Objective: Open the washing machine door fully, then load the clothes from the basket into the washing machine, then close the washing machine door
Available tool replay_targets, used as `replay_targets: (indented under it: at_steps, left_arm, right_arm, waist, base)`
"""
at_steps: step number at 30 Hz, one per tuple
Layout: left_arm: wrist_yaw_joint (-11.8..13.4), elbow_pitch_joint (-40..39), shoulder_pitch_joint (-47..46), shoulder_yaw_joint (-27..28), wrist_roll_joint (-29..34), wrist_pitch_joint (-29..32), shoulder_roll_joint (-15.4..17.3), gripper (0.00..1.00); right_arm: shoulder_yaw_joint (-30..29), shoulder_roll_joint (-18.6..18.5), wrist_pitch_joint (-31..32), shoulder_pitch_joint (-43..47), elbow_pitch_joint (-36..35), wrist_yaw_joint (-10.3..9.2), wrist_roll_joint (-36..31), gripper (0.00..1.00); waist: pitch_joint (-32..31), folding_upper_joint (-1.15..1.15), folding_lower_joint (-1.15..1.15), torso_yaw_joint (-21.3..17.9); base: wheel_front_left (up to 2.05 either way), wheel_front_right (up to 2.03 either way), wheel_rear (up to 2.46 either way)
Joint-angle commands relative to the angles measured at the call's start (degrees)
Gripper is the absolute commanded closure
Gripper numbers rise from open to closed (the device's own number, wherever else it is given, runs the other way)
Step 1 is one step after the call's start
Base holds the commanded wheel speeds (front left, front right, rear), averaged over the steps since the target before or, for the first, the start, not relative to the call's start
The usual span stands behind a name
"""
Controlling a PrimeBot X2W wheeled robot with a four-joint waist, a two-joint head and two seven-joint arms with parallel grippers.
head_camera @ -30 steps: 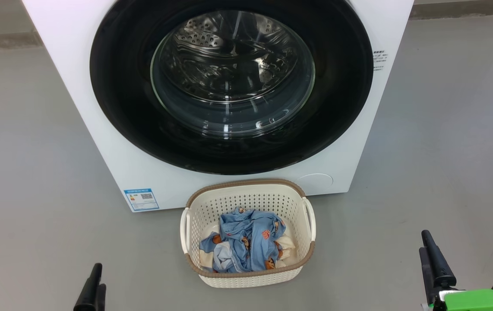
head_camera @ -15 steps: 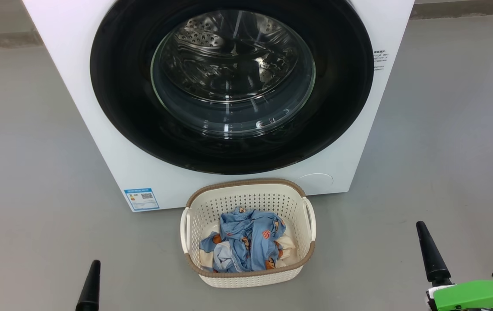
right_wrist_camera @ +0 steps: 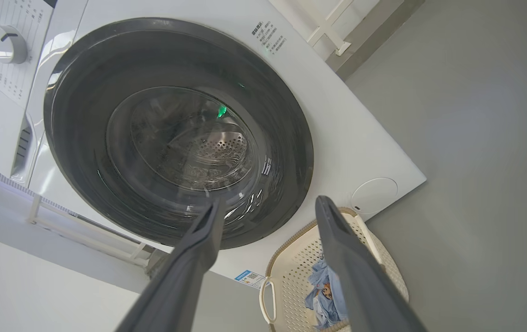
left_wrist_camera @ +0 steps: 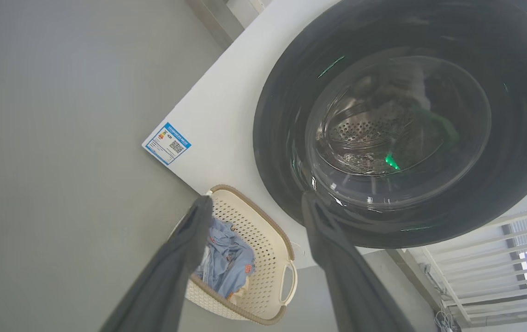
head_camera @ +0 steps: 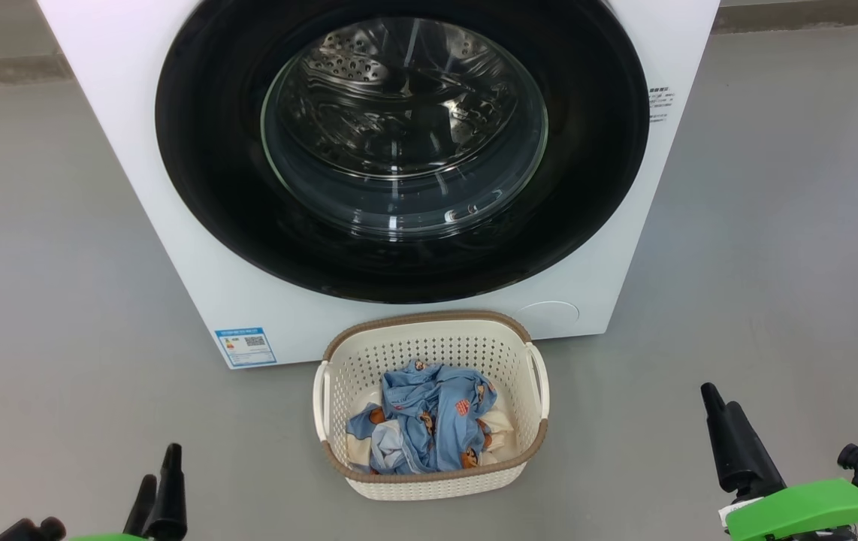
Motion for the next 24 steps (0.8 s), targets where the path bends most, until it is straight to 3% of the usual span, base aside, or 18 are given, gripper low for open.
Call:
replay_targets:
  at_steps: [1, 12, 24]
  left_arm:
    - [-0.37, -1.96, -1.15, 0.64, 2.58, -0.72, 1.04, 0.0]
    - [0.39, -3.1, -0.57, -0.4, 14.14, -2.75, 2.21, 0.0]
    - [1.66, -2.52, 0.68, -0.59, 21.61, -4.61, 3.25, 0.0]
  right_arm:
    - [0.86, -1.03, -0.7, -1.79, -1.88, -0.03, -2.29, 0.0]
    - [2.1, -2.48, -2.72, -1.95, -1.16, -0.04, -12.7, 0.0]
    - [2.22, -3.44, -4.56, -1.51, 0.18, -0.04, -20.33, 0.0]
  waist:
    - [0.0, 0.0, 0.0, 0.01]
    - [0.07, 0.0, 0.0, 0.1]
    - [0.13, 0.0, 0.0, 0.05]
  base:
    - [0.0, 0.0, 0.0]
    - [0.0, 0.0, 0.0]
    - [0.0, 0.0, 0.0]
